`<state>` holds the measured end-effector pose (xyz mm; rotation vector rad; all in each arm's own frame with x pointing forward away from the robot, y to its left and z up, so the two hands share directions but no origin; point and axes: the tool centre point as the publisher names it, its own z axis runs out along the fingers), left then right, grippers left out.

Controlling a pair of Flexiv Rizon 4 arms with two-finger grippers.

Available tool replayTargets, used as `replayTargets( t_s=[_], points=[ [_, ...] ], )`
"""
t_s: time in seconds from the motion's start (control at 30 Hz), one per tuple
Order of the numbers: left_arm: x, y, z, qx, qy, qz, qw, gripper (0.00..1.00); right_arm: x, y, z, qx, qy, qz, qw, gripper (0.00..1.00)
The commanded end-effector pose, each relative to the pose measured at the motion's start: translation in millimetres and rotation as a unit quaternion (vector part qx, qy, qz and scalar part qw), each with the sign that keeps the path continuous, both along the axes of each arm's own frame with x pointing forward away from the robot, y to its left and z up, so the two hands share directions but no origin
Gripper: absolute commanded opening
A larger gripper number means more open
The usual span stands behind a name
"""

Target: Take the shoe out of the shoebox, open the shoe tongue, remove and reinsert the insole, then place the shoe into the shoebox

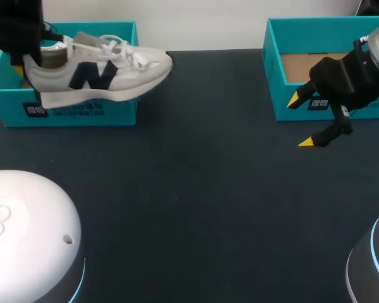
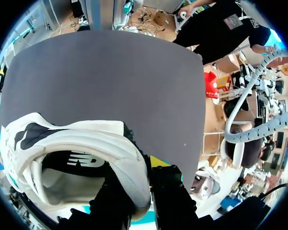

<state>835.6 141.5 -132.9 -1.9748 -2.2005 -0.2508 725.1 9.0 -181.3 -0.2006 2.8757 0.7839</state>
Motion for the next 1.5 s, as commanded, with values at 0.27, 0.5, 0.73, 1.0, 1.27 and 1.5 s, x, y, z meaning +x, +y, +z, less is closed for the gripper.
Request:
replayTargets(
  t_s=[0.27, 0.5, 0.73, 1.0, 1.27, 1.5],
  points=[
    [-60.0, -61.0, -3.7, 0.01, -0.059, -0.016, 0.998, 0.0, 1.2, 1.2, -0.9, -0.001, 0.001, 0.0, 1.0, 1.0],
    [-93.8, -93.3, -8.2, 0.005, -0.052, -0.026, 0.998, 0.0, 1.2, 1.2, -0.9, -0.001, 0.001, 0.0, 1.0, 1.0],
    [-117.9, -124.6, -16.2, 0.001, -0.044, -0.041, 0.998, 0.0, 1.2, 1.2, -0.9, -0.001, 0.001, 0.0, 1.0, 1.0],
    [-136.4, -155.7, -31.2, -0.003, -0.034, -0.051, 0.998, 0.0, 1.2, 1.2, -0.9, -0.001, 0.001, 0.0, 1.0, 1.0],
    [-148.6, -166.0, -66.9, -0.003, -0.025, -0.068, 0.997, 0.0, 1.2, 1.2, -0.9, -0.001, 0.001, 0.0, 1.0, 1.0],
    [-146.5, -161.9, -111.7, 0.014, -0.024, -0.066, 0.997, 0.0, 1.2, 1.2, -0.9, -0.001, 0.001, 0.0, 1.0, 1.0]
  ],
)
